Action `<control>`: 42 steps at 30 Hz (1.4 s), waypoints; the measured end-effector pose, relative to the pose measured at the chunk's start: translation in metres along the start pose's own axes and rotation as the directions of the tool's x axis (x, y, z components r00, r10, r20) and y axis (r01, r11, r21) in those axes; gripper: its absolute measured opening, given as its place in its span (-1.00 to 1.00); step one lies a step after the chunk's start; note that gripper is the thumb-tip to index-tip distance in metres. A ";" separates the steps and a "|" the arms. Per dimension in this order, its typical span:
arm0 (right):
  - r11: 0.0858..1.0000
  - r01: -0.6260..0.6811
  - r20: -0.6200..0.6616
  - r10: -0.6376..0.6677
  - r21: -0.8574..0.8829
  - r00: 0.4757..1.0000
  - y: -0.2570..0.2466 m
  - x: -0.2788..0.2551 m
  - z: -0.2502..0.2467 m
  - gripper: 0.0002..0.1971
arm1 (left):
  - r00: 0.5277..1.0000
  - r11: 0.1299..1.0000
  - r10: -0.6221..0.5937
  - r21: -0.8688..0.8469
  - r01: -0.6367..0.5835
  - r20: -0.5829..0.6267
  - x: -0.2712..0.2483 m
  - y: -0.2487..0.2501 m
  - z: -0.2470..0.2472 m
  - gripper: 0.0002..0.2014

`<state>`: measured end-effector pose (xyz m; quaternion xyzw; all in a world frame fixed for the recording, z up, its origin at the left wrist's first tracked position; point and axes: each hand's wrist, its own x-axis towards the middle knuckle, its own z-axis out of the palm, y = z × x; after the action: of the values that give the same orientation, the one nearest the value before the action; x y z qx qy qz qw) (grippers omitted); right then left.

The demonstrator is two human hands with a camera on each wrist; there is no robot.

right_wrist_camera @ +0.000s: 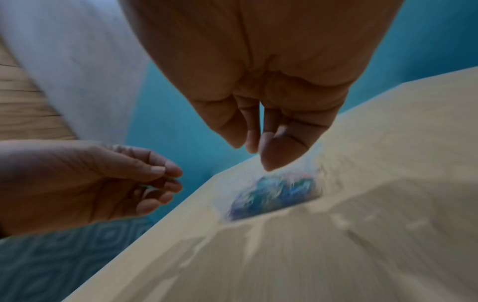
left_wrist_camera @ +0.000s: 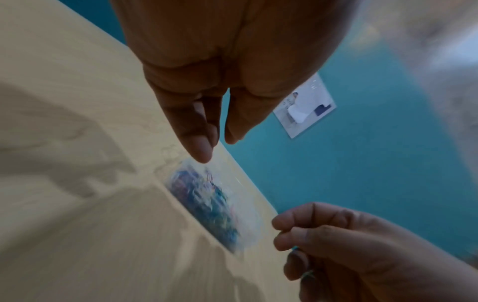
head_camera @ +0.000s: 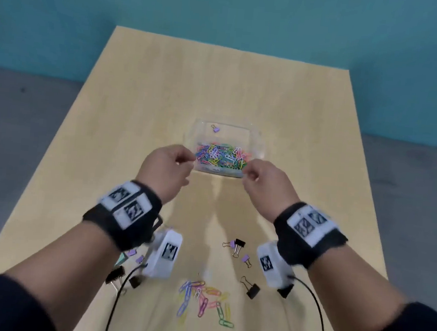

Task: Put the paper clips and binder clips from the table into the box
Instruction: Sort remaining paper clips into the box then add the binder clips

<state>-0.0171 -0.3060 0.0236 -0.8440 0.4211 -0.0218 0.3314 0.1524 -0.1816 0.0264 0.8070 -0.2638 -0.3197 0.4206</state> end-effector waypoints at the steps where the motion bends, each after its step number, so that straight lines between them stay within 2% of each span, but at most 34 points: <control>1: 0.999 0.032 0.044 -0.031 -0.008 0.999 0.003 -0.022 0.008 -0.80 | 0.999 1.000 0.006 0.014 -0.007 0.046 -0.020 -0.010 -0.002 -0.86; 3: 0.997 0.072 0.208 -0.066 -0.020 0.976 0.005 -0.070 0.026 -0.75 | 0.981 0.989 0.005 0.146 -0.033 0.193 -0.061 -0.034 -0.001 -0.89; 6: 0.993 0.102 0.395 -0.073 -0.052 0.916 0.016 -0.130 0.055 -0.70 | 0.930 0.883 -0.006 0.439 -0.167 0.368 -0.114 -0.075 0.006 -0.79; 10: 0.970 0.174 0.401 -0.093 -0.172 0.911 0.023 -0.163 0.084 -0.65 | 0.902 0.777 0.072 0.543 -0.318 0.425 -0.152 -0.107 0.022 -0.69; 13: 0.936 0.244 0.371 -0.139 -0.254 0.918 0.017 -0.167 0.099 -0.69 | 0.901 0.690 0.139 0.612 -0.386 0.411 -0.161 -0.115 0.035 -0.72; 15: 0.906 0.299 0.378 -0.175 -0.300 0.909 0.013 -0.171 0.103 -0.72 | 0.894 0.668 0.167 0.619 -0.414 0.417 -0.166 -0.113 0.038 -0.77; 18: 0.905 0.294 0.362 -0.175 -0.308 0.916 0.017 -0.179 0.098 -0.75 | 0.894 0.718 0.175 0.569 -0.402 0.412 -0.172 -0.121 0.035 -0.89; 20: 0.931 0.224 0.319 -0.128 -0.288 0.939 0.020 -0.178 0.094 -0.64 | 0.916 0.776 0.138 0.535 -0.336 0.376 -0.174 -0.127 0.030 -0.77; 23: 0.926 0.211 0.289 -0.119 -0.312 0.950 0.017 -0.167 0.099 -0.40 | 0.929 0.770 0.151 0.549 -0.325 0.337 -0.174 -0.128 0.034 -0.60; 25: 0.890 0.270 0.306 -0.158 -0.368 0.939 0.013 -0.161 0.105 -0.43 | 0.923 0.730 0.160 0.588 -0.349 0.349 -0.173 -0.119 0.040 -0.61; 28: 0.848 0.345 0.342 -0.211 -0.403 0.916 0.015 -0.167 0.105 -0.59 | 0.914 0.668 0.149 0.643 -0.374 0.377 -0.172 -0.111 0.045 -0.78; 30: 0.842 0.369 0.344 -0.237 -0.394 0.909 0.022 -0.177 0.101 -0.62 | 0.907 0.674 0.148 0.631 -0.385 0.395 -0.175 -0.115 0.043 -0.78; 32: 0.883 0.320 0.309 -0.216 -0.344 0.926 0.032 -0.190 0.095 -0.62 | 0.920 0.729 0.136 0.592 -0.344 0.367 -0.182 -0.123 0.037 -0.73; 35: 0.952 0.166 0.330 -0.075 -0.258 0.941 0.049 -0.211 0.088 -0.53 | 0.945 0.793 0.064 0.558 -0.244 0.322 -0.197 -0.134 0.029 -0.49; 38: 0.964 0.127 0.344 -0.040 -0.235 0.938 0.056 -0.221 0.094 -0.35 | 0.948 0.771 0.039 0.594 -0.230 0.317 -0.207 -0.134 0.036 -0.33; 40: 0.964 0.142 0.309 -0.068 -0.224 0.949 0.051 -0.214 0.104 -0.31 | 0.954 0.761 0.044 0.609 -0.225 0.298 -0.204 -0.130 0.045 -0.33; 42: 0.965 0.158 0.267 -0.100 -0.207 0.958 0.045 -0.202 0.113 -0.39 | 0.961 0.770 0.049 0.603 -0.209 0.271 -0.197 -0.126 0.052 -0.41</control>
<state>-0.1426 -0.1173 -0.0416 -0.8979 0.3183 0.1130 0.2824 0.0044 -0.0079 -0.0457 0.8357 -0.4589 -0.2788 0.1148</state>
